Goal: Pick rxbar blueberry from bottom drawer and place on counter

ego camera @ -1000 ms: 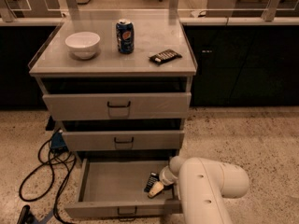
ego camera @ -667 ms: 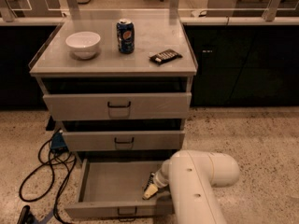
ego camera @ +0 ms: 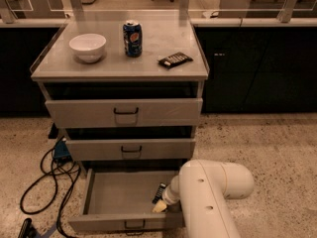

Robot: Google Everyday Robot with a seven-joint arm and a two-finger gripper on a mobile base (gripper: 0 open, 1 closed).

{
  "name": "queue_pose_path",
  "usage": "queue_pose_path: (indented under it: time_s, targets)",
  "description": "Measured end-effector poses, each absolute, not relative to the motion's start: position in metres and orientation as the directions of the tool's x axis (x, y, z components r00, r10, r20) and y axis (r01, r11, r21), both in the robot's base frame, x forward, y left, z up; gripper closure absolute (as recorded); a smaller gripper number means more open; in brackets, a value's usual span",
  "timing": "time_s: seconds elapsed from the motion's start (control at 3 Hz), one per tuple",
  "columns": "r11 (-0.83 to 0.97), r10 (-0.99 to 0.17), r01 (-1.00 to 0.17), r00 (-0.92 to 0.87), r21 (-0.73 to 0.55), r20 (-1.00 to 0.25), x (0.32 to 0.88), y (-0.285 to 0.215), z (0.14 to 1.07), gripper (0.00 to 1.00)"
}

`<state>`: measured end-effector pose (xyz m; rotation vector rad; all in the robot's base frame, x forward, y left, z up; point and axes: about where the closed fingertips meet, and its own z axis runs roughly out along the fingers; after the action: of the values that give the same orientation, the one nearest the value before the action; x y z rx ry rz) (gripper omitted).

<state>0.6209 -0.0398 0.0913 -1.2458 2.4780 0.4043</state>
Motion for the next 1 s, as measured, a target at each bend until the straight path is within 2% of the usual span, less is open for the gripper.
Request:
queue_pose_path:
  time_s: [0.33,0.67,1.0]
  targets:
    - [0.571,-0.718,-0.816,-0.549,0.090,-0.427,0.632,-0.037,0.086,0.00]
    - [0.570,-0.714,-0.820,-0.525,0.050,-0.463,0.667,-0.027,0.091,0.00]
    - [0.559,-0.715,-0.827,-0.514,0.052,-0.474,0.667,-0.036,0.086,0.00]
